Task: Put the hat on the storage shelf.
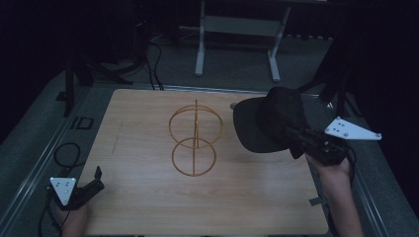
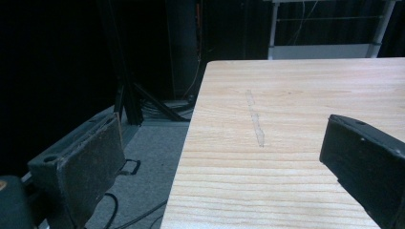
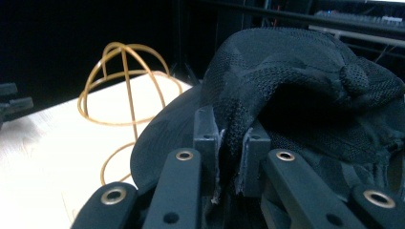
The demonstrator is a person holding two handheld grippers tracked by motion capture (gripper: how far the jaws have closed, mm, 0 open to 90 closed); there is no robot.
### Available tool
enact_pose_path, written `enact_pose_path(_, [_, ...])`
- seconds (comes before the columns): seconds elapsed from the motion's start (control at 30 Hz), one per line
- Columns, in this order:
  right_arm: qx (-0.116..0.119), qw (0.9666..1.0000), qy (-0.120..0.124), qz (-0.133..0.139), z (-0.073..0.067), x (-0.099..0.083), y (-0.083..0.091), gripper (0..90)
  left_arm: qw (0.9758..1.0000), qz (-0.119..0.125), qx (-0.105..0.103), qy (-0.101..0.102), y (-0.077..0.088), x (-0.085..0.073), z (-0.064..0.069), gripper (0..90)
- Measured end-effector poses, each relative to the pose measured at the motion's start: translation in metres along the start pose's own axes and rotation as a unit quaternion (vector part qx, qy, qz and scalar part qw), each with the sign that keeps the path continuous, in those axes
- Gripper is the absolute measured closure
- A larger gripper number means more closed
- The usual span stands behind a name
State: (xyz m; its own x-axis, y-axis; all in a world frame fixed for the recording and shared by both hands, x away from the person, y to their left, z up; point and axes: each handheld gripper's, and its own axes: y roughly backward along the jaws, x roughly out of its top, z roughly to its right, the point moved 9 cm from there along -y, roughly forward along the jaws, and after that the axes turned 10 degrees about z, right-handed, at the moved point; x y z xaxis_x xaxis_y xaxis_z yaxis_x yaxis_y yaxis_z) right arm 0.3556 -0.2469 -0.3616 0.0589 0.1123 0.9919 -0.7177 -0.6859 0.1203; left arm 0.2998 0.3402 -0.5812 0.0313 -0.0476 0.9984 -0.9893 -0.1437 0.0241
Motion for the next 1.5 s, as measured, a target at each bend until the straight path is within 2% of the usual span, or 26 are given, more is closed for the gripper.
enact_pose_path(0.17, [-0.004,0.9997,0.01,0.024,0.002,0.029,0.003,81.6,1.0,0.0,-0.001,0.0,0.0,0.0,0.0,1.8])
enact_pose_path(0.33, [0.001,0.9985,0.025,0.048,-0.003,0.061,0.005,81.6,1.0,0.0,0.0,0.0,0.0,0.0,0.0,1.8])
enact_pose_path(0.4, [0.005,0.9983,0.026,0.052,-0.006,0.067,0.002,81.6,1.0,0.0,0.0,0.0,0.0,0.0,0.0,1.8])
enact_pose_path(0.67, [0.024,0.9977,0.026,0.057,-0.02,0.074,-0.015,81.6,1.0,0.001,-0.001,0.002,0.0,0.0,0.0,1.8])
enact_pose_path(1.03, [0.064,0.9958,0.027,0.061,-0.048,0.08,-0.044,81.6,1.0,0.001,-0.003,0.002,0.0,0.0,0.0,1.8])
enact_pose_path(1.17, [0.083,0.9943,0.035,0.057,-0.067,0.082,-0.062,81.6,1.0,0.001,-0.003,0.002,0.0,0.0,0.0,1.8])
enact_pose_path(1.5, [0.119,0.9909,0.031,0.055,-0.095,0.081,-0.092,81.6,1.0,0.002,-0.004,0.004,0.0,0.0,0.0,1.8])
